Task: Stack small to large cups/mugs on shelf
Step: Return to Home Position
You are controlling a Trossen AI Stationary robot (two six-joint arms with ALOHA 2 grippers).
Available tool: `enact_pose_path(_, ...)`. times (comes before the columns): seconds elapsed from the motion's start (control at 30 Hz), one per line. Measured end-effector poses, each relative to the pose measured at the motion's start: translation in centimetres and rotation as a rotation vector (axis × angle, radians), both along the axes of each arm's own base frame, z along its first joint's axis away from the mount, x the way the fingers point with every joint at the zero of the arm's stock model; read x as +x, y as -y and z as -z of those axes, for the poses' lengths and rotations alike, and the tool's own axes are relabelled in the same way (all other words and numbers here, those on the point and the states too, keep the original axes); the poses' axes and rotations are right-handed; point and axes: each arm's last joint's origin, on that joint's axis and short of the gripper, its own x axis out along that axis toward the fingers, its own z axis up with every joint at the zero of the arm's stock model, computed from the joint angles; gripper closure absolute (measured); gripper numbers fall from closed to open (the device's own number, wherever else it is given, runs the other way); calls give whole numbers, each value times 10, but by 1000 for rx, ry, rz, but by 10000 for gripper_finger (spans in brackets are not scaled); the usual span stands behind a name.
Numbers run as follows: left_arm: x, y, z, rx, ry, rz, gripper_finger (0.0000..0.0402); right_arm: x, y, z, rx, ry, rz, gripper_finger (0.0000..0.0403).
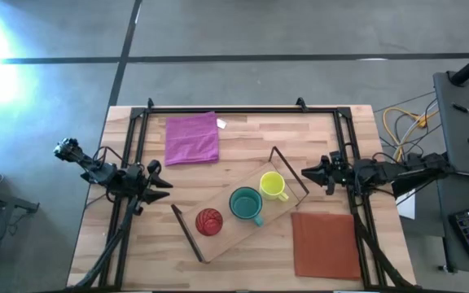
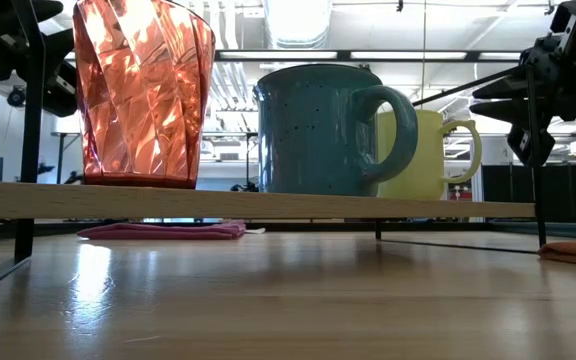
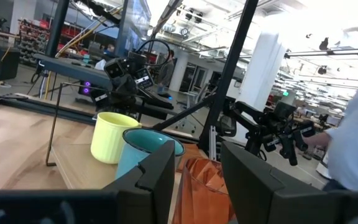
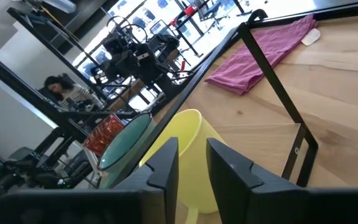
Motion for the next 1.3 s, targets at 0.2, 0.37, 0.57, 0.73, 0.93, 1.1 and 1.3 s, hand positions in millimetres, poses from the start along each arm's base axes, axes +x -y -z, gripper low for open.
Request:
enact_pose_path(0.2, 0, 0, 0, 0, 0, 0, 285, 0, 0, 0, 0, 0, 0, 329)
enact_pose_path(0.37, 0, 0, 0, 0, 0, 0, 285, 0, 0, 0, 0, 0, 0, 334)
enact_pose_path(0.57, 0, 0, 0, 0, 0, 0, 285, 0, 0, 0, 0, 0, 0, 331)
enact_pose_path(0.73, 0, 0, 0, 1, -1, 0, 285, 0, 0, 0, 0, 0, 0, 325)
enact_pose_path(0.93, 0, 0, 0, 1, -1, 0, 285, 0, 0, 0, 0, 0, 0, 325)
enact_pose_path(1.1, 0, 0, 0, 1, -1, 0, 285, 0, 0, 0, 0, 0, 0, 331)
enact_pose_path(1.3, 0, 0, 0, 1, -1, 0, 285, 0, 0, 0, 0, 0, 0, 331)
